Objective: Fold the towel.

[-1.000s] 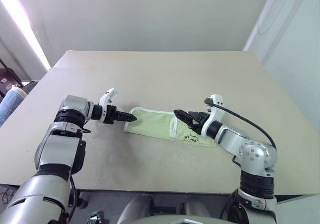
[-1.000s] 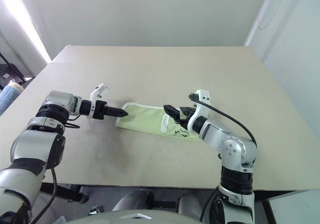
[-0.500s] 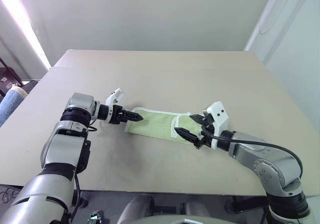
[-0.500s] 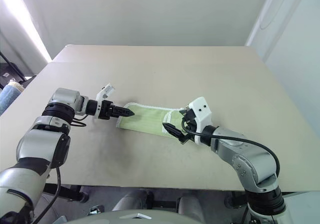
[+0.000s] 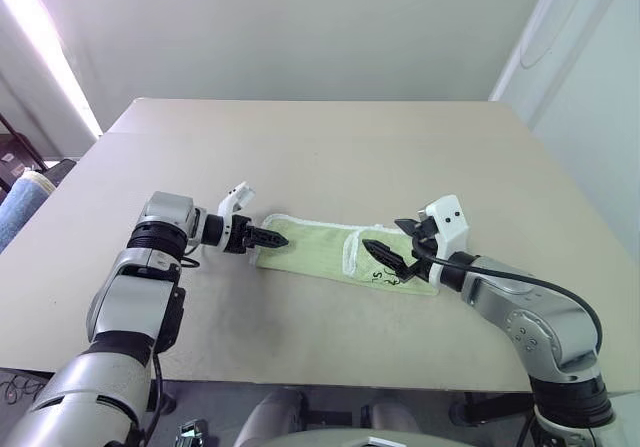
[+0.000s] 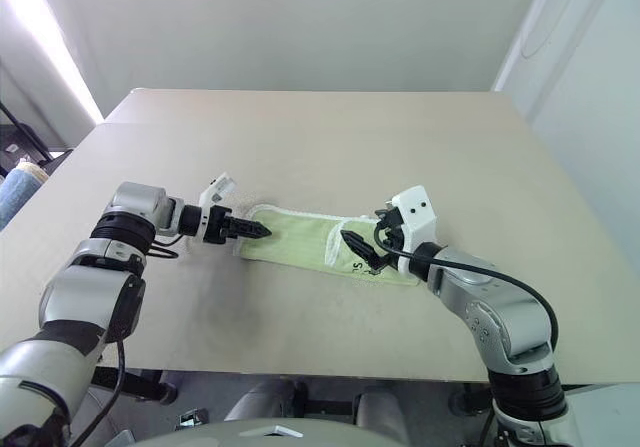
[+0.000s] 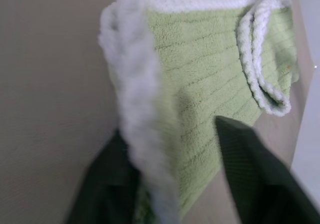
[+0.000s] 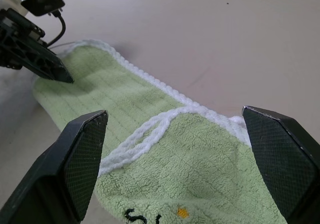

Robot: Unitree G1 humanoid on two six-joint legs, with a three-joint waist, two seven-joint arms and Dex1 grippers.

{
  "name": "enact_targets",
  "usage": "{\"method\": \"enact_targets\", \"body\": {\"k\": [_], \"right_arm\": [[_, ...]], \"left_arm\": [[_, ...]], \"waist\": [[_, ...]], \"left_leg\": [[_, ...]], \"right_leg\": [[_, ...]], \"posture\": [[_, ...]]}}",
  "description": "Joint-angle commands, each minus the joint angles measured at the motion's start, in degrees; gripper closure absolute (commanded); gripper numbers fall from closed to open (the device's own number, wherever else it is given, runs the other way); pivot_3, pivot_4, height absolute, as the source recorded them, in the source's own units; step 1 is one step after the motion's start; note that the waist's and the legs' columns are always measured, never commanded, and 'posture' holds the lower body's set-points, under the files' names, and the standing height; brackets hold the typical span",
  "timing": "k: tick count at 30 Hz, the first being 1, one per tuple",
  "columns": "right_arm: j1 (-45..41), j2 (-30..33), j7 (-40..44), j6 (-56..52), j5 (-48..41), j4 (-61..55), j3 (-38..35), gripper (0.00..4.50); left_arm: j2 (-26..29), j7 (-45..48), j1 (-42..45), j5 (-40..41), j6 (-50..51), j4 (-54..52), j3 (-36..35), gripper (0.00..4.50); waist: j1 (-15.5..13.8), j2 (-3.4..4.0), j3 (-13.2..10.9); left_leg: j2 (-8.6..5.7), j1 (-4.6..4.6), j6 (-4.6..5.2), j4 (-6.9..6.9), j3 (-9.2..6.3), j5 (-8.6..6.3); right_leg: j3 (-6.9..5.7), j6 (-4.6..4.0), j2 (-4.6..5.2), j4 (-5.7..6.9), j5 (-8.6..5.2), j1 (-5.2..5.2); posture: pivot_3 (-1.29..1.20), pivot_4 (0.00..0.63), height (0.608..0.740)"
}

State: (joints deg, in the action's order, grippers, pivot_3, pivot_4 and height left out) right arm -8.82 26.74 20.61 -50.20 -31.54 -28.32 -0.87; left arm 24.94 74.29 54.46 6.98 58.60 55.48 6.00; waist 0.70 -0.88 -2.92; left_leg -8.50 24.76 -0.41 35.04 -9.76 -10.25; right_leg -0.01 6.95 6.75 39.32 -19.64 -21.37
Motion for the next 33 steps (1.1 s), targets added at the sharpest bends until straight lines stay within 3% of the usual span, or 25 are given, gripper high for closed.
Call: {"method": "enact_targets", "body": {"k": [1, 4, 16, 28, 33], "right_arm": [[-0.53, -0.12, 0.31, 1.18, -0.14, -1.14, -1.67, 0.0], [0.34, 0.83, 1.69, 0.89, -0.93, -1.82, -2.29, 0.0], [1.3, 2.19, 3.91, 1.25, -1.31, -1.37, -4.24, 0.0], [2.02, 2.12, 5.93, 1.09, -1.52, -1.85, -2.46, 0.0], [1.75, 1.94, 6.29, 1.3, -0.89, -1.3, -1.82, 0.0]], "left_arm": [[0.55, 1.55, 0.92, 2.33, 1.86, -2.83, -0.21, 3.4], [1.55, 2.41, 1.03, 2.97, 2.89, -3.76, 0.29, 4.46], [7.25, 4.16, 1.87, 1.26, 1.48, -2.76, 4.96, 4.46], [18.34, 8.83, 4.96, -7.34, -8.38, 5.75, 11.83, 4.46], [17.83, 9.16, 8.3, -7.91, -10.86, 7.95, 10.26, 4.46]], "waist": [[0.04, 0.0, 0.0], [0.07, -0.01, 0.0], [0.14, -0.02, -0.01], [0.12, -0.03, -0.03], [-0.22, -0.1, -0.05]], "left_leg": [[0.0, 0.0, 0.0, 0.01, 0.0, 0.0], [0.0, 0.01, -0.01, 0.02, 0.0, 0.0], [0.02, 0.01, -0.02, 0.01, 0.0, -0.01], [0.04, 0.01, -0.09, -0.01, 0.01, -0.06], [0.04, 0.07, -0.1, 0.02, 0.0, -0.06]], "right_leg": [[0.0, 0.0, 0.0, 0.0, 0.0, 0.0], [0.0, 0.0, -0.01, 0.0, 0.0, 0.0], [0.0, -0.01, -0.02, 0.01, 0.0, -0.01], [0.01, -0.04, -0.03, 0.01, -0.01, -0.04], [-0.01, -0.12, -0.03, 0.01, -0.06, -0.04]], "posture": [[0.0, 0.0, 0.692], [0.0, 0.0, 0.692], [0.0, 0.0, 0.692], [0.0, 0.0, 0.692], [0.0, 0.0, 0.692]]}}
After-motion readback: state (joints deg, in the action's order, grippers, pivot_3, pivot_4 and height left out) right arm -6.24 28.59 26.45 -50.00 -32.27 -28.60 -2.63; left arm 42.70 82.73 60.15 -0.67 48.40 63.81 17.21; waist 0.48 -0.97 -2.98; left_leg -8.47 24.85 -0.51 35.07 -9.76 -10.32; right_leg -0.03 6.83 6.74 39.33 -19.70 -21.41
